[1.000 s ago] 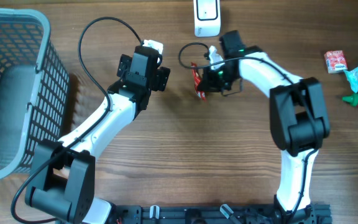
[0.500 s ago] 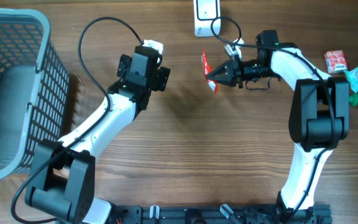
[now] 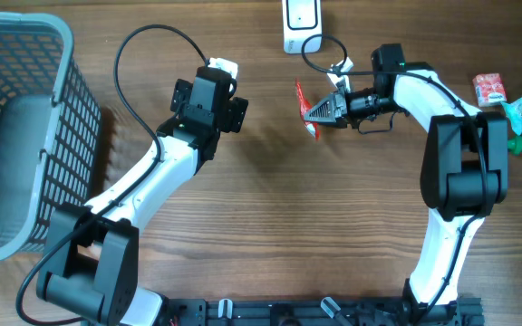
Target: Scan the item barcode
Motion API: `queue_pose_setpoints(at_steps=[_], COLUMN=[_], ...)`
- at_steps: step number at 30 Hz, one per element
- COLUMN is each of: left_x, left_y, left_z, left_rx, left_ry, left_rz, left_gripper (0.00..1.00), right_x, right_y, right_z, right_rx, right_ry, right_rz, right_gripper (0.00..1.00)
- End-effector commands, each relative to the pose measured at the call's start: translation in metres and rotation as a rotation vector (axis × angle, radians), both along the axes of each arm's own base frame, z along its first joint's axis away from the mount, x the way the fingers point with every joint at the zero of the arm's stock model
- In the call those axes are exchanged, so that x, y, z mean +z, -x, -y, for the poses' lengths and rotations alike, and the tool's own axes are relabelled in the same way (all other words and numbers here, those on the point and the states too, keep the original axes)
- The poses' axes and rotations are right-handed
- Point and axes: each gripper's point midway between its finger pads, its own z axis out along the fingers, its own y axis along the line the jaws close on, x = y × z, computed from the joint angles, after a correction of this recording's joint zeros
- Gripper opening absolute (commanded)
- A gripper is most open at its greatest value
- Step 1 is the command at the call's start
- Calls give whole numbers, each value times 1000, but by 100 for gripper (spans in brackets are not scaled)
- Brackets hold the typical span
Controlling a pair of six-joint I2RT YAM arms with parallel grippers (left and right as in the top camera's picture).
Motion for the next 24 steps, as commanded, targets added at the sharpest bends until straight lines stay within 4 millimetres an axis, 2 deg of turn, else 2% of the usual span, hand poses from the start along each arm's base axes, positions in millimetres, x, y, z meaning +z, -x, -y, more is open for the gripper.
queue_pose_setpoints(at_steps=[1, 5, 10, 14, 17, 24], left_x=[16, 16, 16, 16, 16, 16], left_y=[-2, -2, -2, -2, -2, -2], left_z=[-2, -2, -2, -2, -2, -2], left_rx=[1, 1, 1, 1, 1, 1], left_ry=[2, 2, 2, 2, 2, 2], left_rz=[36, 37, 37, 37, 37, 36], left_gripper=[100, 100, 100, 100, 100, 100], right_x=[-11, -14, -3, -1, 4, 35], right_y=[-22, -50, -78, -99, -111, -152], right_z=[10, 10, 0, 2, 0, -11], right_rx=[-57, -114, -146, -253, -312, -438], right_ry=[186, 345, 511, 634, 631, 523], right_rz=[60, 144, 283, 332, 359, 500], right_gripper=[5, 5, 5, 5, 4, 5])
